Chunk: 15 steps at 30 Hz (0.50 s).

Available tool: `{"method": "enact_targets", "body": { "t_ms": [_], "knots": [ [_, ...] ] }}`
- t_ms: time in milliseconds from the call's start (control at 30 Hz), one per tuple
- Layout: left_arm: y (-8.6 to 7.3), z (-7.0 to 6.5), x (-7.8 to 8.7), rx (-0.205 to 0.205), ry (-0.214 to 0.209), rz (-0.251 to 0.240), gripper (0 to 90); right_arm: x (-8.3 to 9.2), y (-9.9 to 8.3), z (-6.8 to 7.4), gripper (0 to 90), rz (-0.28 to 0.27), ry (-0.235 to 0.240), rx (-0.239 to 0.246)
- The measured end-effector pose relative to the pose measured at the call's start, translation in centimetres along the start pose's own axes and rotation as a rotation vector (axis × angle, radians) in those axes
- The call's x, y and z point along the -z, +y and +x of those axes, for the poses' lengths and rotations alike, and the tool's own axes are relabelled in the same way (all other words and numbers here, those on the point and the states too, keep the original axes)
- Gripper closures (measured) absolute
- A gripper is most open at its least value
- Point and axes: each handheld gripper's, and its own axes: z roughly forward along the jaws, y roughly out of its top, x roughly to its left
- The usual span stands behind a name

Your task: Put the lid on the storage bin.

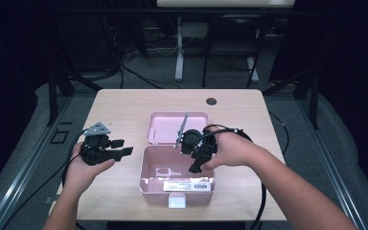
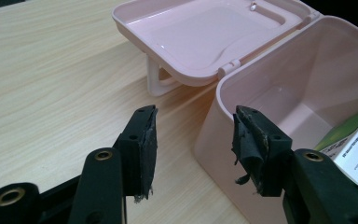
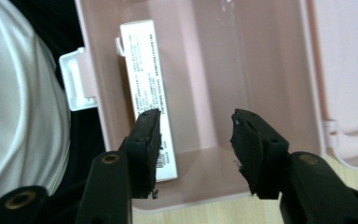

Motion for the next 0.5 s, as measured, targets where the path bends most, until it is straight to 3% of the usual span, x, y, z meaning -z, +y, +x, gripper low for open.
{"method": "enact_targets", "body": {
  "t_ms": [500],
  "knots": [
    [0.2, -0.8, -0.4, -0.015, -0.042, 0.018, 55.5, 0.3, -1.5, -1.5, 52.9, -0.021, 0.001, -0.101]
  ]
}}
